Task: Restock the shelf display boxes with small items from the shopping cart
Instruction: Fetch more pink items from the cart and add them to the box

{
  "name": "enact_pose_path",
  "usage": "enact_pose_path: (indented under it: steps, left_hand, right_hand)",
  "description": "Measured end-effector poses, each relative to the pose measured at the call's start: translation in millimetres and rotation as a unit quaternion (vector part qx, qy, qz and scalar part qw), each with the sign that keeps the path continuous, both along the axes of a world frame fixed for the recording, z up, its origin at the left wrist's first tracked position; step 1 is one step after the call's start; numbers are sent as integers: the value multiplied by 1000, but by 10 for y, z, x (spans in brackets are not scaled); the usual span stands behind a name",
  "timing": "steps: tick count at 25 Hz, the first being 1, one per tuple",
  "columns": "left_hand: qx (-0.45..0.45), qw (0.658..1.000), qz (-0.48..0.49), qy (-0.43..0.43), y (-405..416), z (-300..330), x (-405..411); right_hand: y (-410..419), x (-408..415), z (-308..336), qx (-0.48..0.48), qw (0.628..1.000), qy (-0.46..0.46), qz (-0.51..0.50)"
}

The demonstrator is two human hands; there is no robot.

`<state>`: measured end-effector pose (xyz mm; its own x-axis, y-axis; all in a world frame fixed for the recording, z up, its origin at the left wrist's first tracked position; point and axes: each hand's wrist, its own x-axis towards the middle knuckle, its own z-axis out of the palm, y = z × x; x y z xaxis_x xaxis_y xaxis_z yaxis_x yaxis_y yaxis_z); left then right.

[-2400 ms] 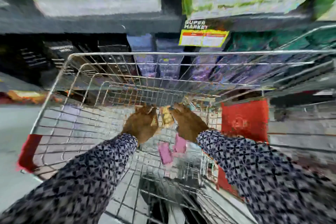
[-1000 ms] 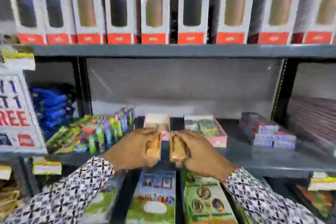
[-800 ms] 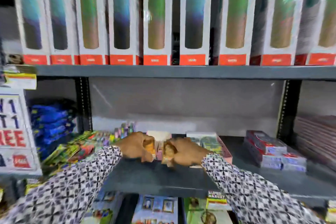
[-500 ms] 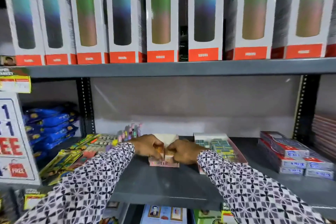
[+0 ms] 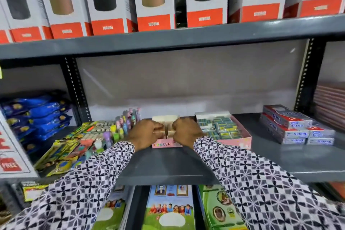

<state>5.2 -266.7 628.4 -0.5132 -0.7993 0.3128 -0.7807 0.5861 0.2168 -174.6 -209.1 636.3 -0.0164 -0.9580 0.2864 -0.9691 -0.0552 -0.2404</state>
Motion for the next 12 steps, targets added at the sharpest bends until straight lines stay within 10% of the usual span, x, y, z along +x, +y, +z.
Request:
enact_pose_path:
  steps: [7, 12]
  left_hand:
    - [-227, 944, -76, 227, 1614, -1101, 334]
    - [51, 982, -181, 0, 2767, -3328, 248]
  right_hand:
    - [1662, -170, -996, -267, 937, -155, 164]
    - [2564, -341, -2883, 75, 970, -193, 124]
